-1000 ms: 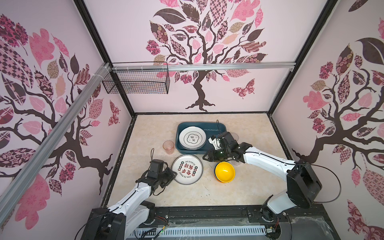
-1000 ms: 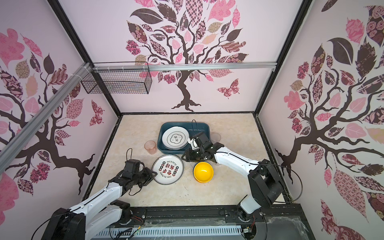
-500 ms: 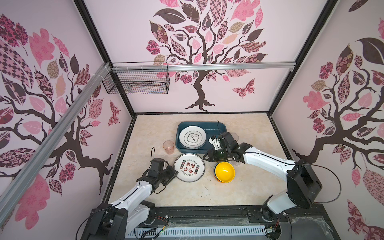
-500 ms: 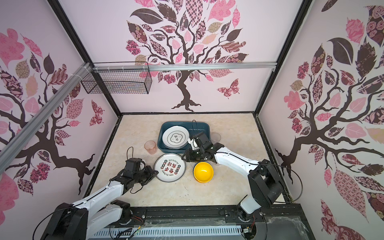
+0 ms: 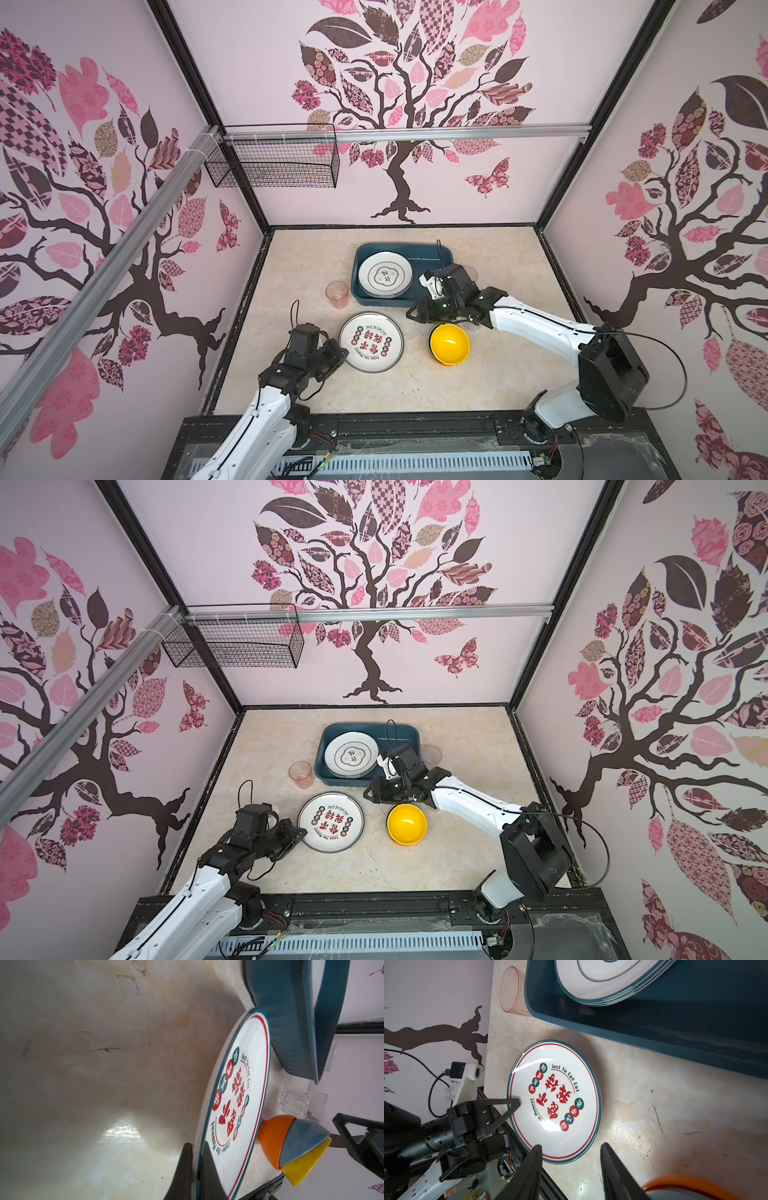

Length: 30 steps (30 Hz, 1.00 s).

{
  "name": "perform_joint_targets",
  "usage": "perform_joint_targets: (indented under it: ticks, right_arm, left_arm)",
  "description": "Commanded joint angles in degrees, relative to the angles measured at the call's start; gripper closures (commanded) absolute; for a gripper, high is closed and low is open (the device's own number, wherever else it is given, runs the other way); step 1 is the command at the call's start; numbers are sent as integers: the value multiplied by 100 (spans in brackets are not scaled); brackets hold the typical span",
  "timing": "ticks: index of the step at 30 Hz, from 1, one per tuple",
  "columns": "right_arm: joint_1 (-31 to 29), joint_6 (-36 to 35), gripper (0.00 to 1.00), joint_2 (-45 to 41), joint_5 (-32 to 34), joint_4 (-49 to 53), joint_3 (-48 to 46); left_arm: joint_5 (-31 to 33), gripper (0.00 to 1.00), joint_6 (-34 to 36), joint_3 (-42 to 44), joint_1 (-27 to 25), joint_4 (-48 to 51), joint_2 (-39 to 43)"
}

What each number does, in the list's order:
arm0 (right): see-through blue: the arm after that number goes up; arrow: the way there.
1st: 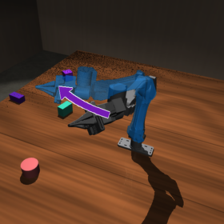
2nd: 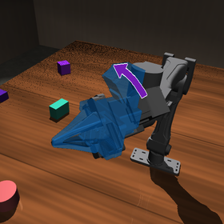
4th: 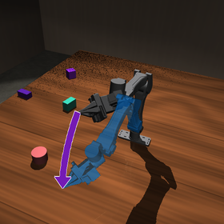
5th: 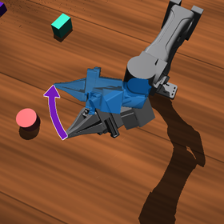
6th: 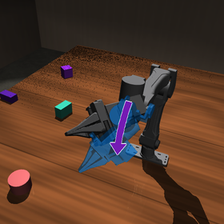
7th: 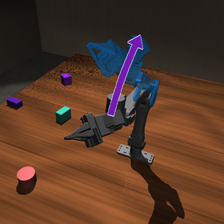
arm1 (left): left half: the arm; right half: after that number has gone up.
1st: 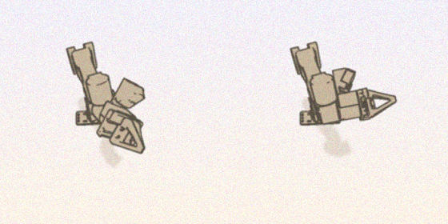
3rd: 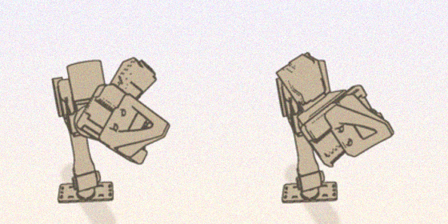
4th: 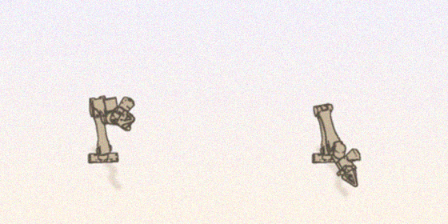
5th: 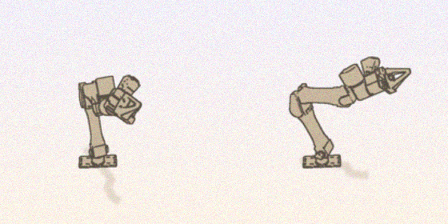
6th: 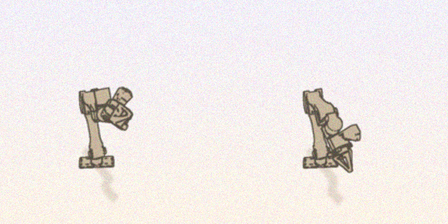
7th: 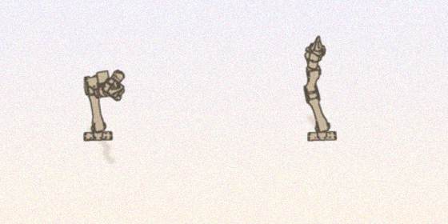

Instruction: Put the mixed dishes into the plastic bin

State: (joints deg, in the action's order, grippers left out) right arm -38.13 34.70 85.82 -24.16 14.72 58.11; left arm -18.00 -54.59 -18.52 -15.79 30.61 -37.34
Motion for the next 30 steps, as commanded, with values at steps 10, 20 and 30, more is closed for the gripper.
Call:
perform_joint_targets:
  ticks: [10,20,30]
  right_arm:
    - [-14,171,49,-427,105,-25,159]
    - [61,501,48,-478,-163,-444,134]
    - [122,814,62,-399,-409,-811,194]
  left_arm:
    - [-183,100,136,-1508,-10,446,197]
    - [-673,100,-18,-2058,-18,7,-192]
    - [-942,100,-359,-2012,-12,-495,-238]
